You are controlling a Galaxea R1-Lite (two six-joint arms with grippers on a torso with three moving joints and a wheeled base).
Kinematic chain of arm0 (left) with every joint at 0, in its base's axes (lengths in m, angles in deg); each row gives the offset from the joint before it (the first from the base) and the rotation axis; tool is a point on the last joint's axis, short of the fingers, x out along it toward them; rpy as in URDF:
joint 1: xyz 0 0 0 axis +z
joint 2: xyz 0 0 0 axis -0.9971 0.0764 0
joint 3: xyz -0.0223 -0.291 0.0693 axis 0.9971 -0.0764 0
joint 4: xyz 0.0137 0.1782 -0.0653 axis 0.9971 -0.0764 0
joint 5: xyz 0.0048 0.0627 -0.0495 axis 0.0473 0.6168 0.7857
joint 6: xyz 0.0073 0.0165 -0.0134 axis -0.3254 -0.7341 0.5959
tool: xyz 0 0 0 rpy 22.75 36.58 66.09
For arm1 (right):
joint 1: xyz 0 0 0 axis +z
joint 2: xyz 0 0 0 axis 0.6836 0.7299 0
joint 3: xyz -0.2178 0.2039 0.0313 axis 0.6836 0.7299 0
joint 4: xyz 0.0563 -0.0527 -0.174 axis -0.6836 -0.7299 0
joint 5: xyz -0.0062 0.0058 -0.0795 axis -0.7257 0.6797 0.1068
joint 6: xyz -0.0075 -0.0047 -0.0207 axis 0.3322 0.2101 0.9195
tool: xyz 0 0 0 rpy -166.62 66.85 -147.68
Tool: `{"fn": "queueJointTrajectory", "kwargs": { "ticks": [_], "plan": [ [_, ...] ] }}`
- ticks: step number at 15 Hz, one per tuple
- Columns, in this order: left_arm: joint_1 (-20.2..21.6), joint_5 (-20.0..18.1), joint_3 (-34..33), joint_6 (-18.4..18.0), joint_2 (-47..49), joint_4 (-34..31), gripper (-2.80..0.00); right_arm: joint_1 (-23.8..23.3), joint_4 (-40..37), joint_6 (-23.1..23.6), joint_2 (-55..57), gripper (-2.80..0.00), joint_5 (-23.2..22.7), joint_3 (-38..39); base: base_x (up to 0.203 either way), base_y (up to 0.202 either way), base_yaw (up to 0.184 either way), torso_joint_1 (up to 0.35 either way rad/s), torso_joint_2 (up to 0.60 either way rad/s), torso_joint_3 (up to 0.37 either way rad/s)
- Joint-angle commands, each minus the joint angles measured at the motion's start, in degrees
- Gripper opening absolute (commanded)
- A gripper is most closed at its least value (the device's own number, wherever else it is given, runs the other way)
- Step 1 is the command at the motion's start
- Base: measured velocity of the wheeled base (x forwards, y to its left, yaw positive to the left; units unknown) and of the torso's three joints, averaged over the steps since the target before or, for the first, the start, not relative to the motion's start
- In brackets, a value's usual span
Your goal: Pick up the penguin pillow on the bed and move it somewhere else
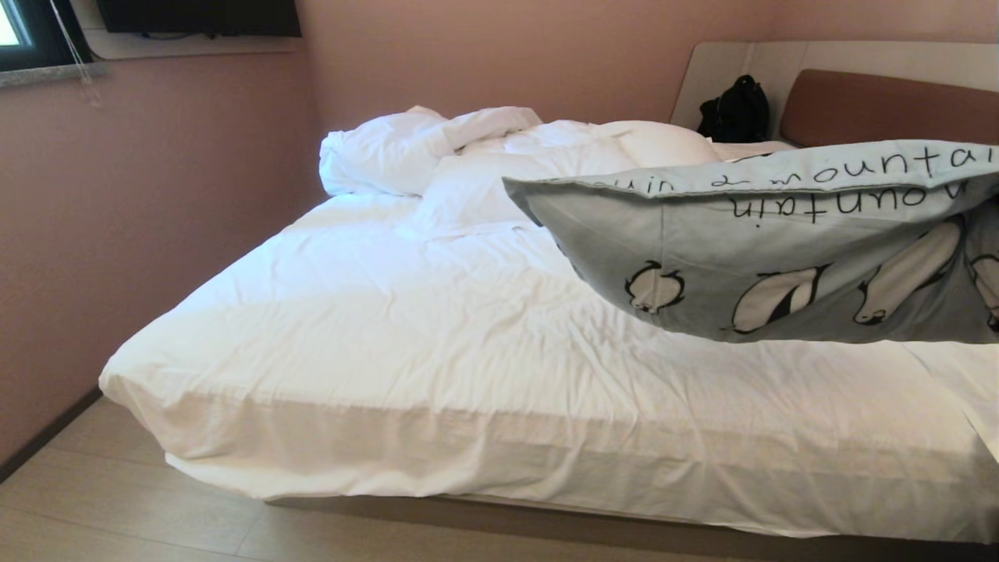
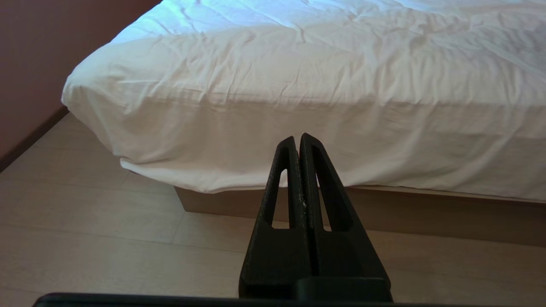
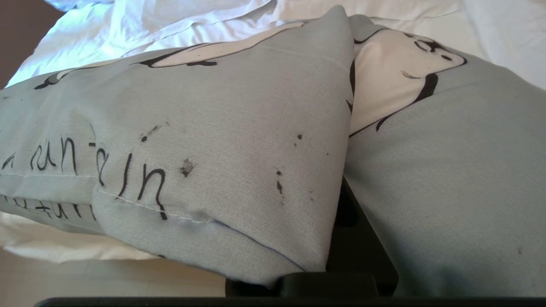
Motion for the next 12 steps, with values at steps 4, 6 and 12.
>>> {"fn": "queueJointTrajectory", "kwargs": {
  "ticks": [4,6,12],
  "plan": [
    [0.0,0.0,-0.1,0.0,0.0,0.0,-2.8,-0.1,-0.9,0.2,-2.7,-2.8,17.4,-0.4,0.0,0.0,0.0,0.0,0.0,0.0],
    [0.0,0.1,-0.1,0.0,0.0,0.0,-2.8,-0.7,-3.1,0.6,-7.3,-2.8,25.0,-0.3,0.0,0.0,0.0,0.0,0.0,0.0],
    [0.0,0.0,-0.1,0.0,0.0,0.0,-2.8,-18.7,-20.7,4.1,-20.6,-2.8,29.8,-3.7,0.0,0.0,0.0,0.0,0.0,0.0]
  ]
}}
